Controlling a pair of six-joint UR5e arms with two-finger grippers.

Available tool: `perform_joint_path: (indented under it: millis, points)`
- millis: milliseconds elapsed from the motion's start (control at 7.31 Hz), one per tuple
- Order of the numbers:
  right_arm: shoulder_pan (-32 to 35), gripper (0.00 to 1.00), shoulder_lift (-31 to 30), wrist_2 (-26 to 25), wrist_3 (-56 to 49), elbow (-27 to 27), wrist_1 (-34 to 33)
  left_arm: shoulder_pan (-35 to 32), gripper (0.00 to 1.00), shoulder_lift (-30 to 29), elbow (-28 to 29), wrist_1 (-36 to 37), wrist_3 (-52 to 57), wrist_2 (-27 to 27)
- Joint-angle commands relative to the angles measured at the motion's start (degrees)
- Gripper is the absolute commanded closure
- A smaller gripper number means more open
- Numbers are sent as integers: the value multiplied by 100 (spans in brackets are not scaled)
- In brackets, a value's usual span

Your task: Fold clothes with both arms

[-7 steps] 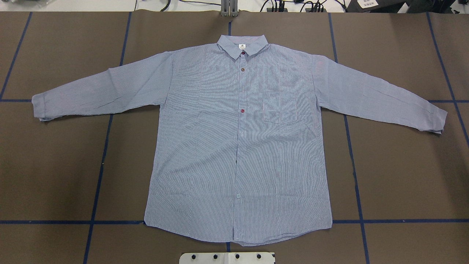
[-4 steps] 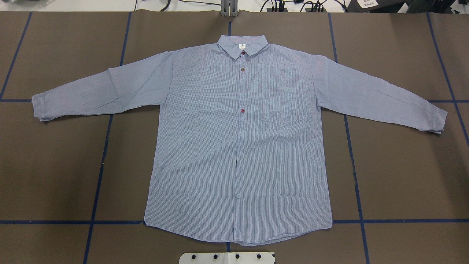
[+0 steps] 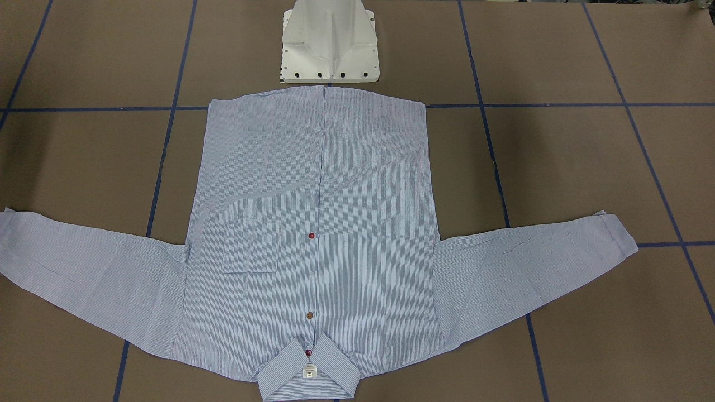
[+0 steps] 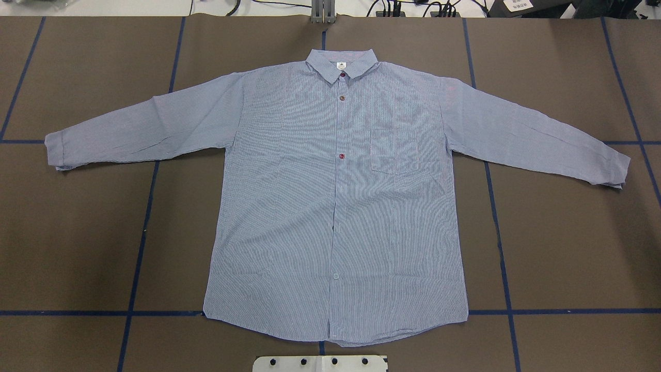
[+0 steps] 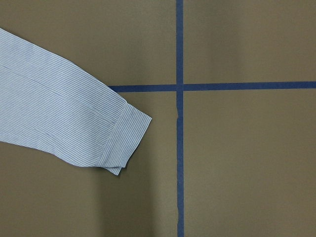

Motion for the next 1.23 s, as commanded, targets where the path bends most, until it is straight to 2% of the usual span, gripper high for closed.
perform_joint_path:
  millis: [0, 274, 411, 548, 821, 1095]
  points:
    - [-4, 0, 257, 149, 8, -9, -4, -3, 0, -456, 3, 66, -105, -319]
    - [-13, 0, 239, 194, 8, -1, -4, 31, 0, -563, -6, -274, -88, -320]
    - [-65, 0, 248, 203, 8, -1, -4, 136, 0, -486, -23, -912, -106, -320]
    - [-223, 0, 257, 194, 8, -1, 66, 137, 0, -320, -15, -1196, -106, -399]
    - [-477, 0, 186, 159, 356, -227, 1063, 146, 0, -335, -24, -1462, -115, -452]
    - [-760, 0, -40, -103, 1007, -928, 3035, 155, 0, -301, 3, -1472, -420, -775]
